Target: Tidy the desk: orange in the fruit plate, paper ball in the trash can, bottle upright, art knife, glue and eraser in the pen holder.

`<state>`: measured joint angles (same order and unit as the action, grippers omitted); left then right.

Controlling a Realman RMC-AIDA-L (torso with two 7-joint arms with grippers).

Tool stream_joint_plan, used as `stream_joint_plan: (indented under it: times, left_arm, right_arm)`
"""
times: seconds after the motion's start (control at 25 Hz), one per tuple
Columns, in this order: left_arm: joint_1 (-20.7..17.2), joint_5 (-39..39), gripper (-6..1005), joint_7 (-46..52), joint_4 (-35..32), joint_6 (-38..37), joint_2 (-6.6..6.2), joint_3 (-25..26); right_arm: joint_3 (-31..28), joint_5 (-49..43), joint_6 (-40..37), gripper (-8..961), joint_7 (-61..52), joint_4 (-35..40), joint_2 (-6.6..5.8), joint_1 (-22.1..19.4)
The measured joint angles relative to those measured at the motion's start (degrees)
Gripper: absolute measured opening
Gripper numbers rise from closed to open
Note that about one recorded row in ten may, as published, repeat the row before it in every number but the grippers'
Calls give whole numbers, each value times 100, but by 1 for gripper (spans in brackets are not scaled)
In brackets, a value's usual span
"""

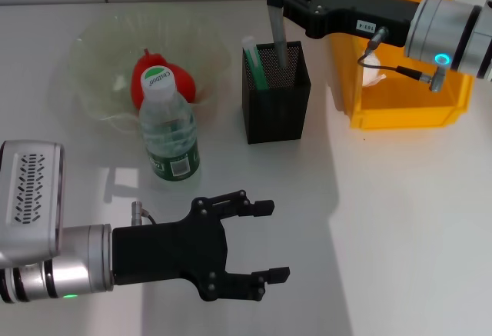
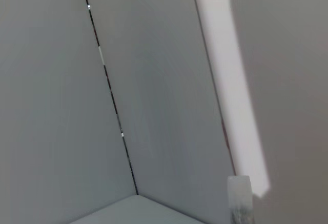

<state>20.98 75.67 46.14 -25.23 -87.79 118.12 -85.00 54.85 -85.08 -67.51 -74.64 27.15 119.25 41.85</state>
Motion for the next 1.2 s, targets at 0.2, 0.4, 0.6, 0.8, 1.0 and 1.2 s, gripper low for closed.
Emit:
stream_joint_plan:
  times: [0.2, 0.4, 0.6, 0.8, 1.0, 1.2]
  left_arm:
    - [3, -5, 842, 0, 12, 9, 0, 77]
    - [3, -3, 842, 0, 18, 10, 5, 108]
    - [2, -30, 842, 14, 4, 1, 9, 180]
    - [-23, -23, 842, 118, 6, -15, 8, 400]
    - [-59, -18, 842, 168, 18, -19, -64, 456]
    - [-46, -12, 842, 350, 1, -51, -110, 468]
  right_arm:
    - [155, 21, -101, 214, 14, 70, 16, -174]
    - [122, 46, -361, 227, 24, 385, 26, -491]
    - [113, 108, -1018, 302, -383, 1157, 9, -1077]
    - [118, -209, -2035, 551, -631, 2304, -94, -2083]
    - [-15, -889, -2950, 773, -495, 2719, -207, -2760]
    - [-274, -1557, -3918, 827, -119, 2636, -184, -2976]
